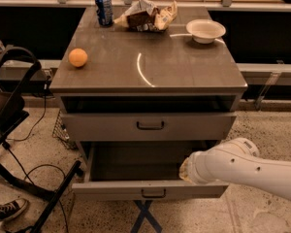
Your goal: Open middle drawer
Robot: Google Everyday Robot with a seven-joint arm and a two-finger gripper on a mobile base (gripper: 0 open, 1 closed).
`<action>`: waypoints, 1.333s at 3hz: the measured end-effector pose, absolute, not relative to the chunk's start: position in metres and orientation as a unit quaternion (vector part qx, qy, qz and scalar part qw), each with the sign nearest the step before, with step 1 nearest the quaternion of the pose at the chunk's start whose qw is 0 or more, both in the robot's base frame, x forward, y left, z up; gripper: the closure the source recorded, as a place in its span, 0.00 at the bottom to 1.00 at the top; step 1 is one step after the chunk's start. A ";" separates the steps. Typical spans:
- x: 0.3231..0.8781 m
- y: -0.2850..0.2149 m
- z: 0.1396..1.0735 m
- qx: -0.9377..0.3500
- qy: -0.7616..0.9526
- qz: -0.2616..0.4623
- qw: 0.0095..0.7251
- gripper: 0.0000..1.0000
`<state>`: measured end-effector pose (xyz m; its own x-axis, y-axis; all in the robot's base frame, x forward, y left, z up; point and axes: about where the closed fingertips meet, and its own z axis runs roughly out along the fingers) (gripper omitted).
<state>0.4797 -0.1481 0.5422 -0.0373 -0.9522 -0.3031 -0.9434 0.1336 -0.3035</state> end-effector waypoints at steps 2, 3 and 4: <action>0.490 -0.145 0.531 -0.669 0.712 -0.027 0.213 1.00; 0.513 -0.143 0.494 -0.689 0.697 -0.031 0.195 1.00; 0.522 -0.141 0.469 -0.692 0.695 -0.025 0.190 1.00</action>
Offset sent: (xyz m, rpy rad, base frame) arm 0.0224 0.0101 -0.0268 -0.0827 -0.0386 0.0370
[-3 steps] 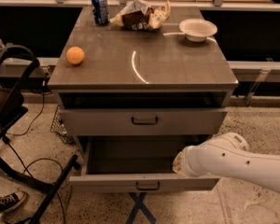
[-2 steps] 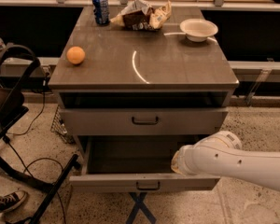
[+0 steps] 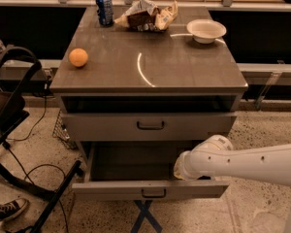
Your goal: Open middle drawer
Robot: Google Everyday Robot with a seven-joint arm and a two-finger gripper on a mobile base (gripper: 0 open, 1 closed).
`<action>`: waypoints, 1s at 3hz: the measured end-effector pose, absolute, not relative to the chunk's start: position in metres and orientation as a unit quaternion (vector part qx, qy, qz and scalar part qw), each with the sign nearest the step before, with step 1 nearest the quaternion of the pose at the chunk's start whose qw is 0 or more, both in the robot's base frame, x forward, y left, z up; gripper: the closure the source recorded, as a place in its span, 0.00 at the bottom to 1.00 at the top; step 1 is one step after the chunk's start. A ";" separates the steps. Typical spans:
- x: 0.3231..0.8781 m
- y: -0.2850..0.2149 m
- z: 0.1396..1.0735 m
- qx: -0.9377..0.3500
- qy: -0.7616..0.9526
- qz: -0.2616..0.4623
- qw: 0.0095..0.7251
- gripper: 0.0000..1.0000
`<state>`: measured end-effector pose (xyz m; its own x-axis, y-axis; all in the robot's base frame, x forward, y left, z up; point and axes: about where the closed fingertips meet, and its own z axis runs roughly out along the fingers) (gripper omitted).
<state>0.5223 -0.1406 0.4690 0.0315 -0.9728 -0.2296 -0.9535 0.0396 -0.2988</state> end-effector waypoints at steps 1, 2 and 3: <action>0.534 -0.145 0.435 -0.684 0.703 -0.016 0.193 1.00; 0.543 -0.146 0.416 -0.678 0.708 -0.012 0.200 1.00; 0.549 -0.148 0.399 -0.676 0.710 -0.009 0.196 1.00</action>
Offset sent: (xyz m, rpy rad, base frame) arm 0.0339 -0.0073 -0.0752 0.0582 0.0040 -0.0520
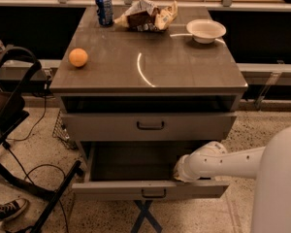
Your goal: Open middle drawer
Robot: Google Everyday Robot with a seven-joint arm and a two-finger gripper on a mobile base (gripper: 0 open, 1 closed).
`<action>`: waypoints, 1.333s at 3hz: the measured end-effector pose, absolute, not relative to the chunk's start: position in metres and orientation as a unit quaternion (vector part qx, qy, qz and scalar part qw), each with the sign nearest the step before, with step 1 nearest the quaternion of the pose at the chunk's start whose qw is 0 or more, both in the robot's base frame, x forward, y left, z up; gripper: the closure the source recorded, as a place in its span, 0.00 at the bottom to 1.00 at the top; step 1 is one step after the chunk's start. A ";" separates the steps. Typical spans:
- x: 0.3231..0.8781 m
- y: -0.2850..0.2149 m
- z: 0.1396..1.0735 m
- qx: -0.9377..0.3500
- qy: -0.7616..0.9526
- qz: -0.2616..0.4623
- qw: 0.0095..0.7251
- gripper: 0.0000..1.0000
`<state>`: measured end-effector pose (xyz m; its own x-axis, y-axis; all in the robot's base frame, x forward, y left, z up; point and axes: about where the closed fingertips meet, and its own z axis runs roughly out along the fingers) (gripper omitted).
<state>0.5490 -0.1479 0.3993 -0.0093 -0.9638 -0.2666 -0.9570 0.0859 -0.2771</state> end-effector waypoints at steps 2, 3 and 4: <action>0.493 -0.169 0.399 -0.695 0.711 0.002 0.108 1.00; 0.438 -0.175 0.418 -0.709 0.703 0.015 0.048 1.00; 0.395 -0.174 0.431 -0.709 0.704 0.041 0.012 1.00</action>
Offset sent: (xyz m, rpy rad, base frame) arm -0.0893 -0.0385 0.0088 -0.1793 0.2107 0.0418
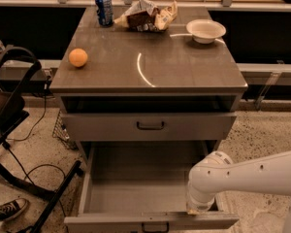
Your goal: Open middle drawer
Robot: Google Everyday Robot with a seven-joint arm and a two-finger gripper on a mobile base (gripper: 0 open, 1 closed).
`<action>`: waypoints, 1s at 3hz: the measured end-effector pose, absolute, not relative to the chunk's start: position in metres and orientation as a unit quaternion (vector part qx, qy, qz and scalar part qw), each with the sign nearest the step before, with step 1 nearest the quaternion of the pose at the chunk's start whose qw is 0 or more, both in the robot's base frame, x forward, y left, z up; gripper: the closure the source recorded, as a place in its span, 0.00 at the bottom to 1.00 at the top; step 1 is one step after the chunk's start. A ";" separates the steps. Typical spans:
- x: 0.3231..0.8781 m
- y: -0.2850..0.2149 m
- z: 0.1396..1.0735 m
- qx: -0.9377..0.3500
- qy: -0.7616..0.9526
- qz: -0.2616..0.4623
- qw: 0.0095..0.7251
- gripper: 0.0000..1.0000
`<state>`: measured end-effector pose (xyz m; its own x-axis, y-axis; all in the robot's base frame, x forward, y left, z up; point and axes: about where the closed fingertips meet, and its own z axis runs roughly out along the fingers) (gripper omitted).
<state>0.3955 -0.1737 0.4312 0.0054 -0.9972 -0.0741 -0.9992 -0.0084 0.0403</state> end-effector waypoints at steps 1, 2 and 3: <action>0.395 -0.174 0.431 -0.709 0.704 0.041 0.012 1.00; 0.359 -0.179 0.423 -0.698 0.713 0.062 -0.005 1.00; 0.358 -0.180 0.428 -0.697 0.714 0.063 -0.006 0.82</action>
Offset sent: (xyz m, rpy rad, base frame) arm -0.1151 -0.0176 -0.0232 0.0182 0.1724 -0.0859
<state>0.3579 -0.1797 0.4278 -0.0274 -0.9965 -0.0792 -0.9949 0.0195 0.0988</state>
